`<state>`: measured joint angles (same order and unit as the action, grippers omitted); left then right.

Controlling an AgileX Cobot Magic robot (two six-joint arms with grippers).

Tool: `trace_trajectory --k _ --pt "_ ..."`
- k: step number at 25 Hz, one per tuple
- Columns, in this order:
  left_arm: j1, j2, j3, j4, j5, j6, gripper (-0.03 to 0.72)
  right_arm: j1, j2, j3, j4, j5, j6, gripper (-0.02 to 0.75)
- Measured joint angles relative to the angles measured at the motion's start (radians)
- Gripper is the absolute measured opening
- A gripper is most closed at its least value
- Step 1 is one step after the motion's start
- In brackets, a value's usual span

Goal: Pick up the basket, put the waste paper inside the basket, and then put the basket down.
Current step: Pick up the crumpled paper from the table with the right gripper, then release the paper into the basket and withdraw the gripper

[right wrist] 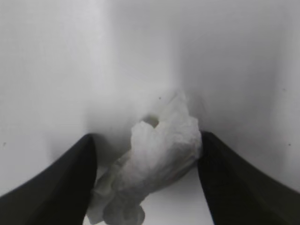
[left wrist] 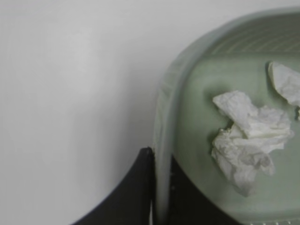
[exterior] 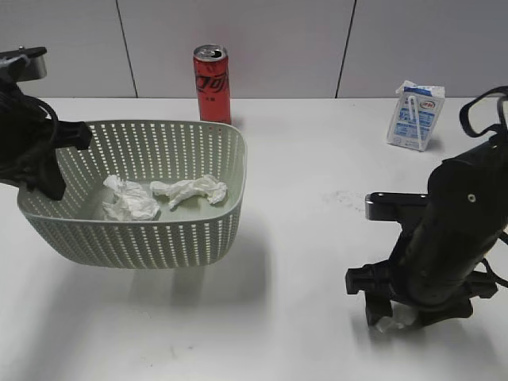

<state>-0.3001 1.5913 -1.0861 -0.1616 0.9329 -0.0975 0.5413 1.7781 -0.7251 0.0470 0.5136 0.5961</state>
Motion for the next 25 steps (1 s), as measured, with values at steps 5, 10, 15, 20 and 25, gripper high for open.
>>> trace_trajectory --k 5,10,15,20,25 --pt "0.0 0.0 0.0 0.0 -0.001 0.0 0.006 0.0 0.008 -0.011 -0.009 0.006 0.003 0.288" --pt "0.0 0.0 0.0 0.001 -0.001 0.0 0.006 0.0 -0.046 -0.077 0.007 0.045 -0.045 0.036" --pt "0.0 0.0 0.0 0.001 -0.001 0.0 0.006 0.0 -0.168 -0.341 0.083 0.156 -0.253 0.036" --pt "0.0 0.0 0.0 0.0 0.0 0.0 0.006 0.067 -0.141 -0.68 0.203 0.188 -0.556 0.036" --pt "0.0 0.0 0.0 0.0 0.0 0.0 0.006 0.191 -0.002 -0.864 0.216 0.195 -0.679 0.035"
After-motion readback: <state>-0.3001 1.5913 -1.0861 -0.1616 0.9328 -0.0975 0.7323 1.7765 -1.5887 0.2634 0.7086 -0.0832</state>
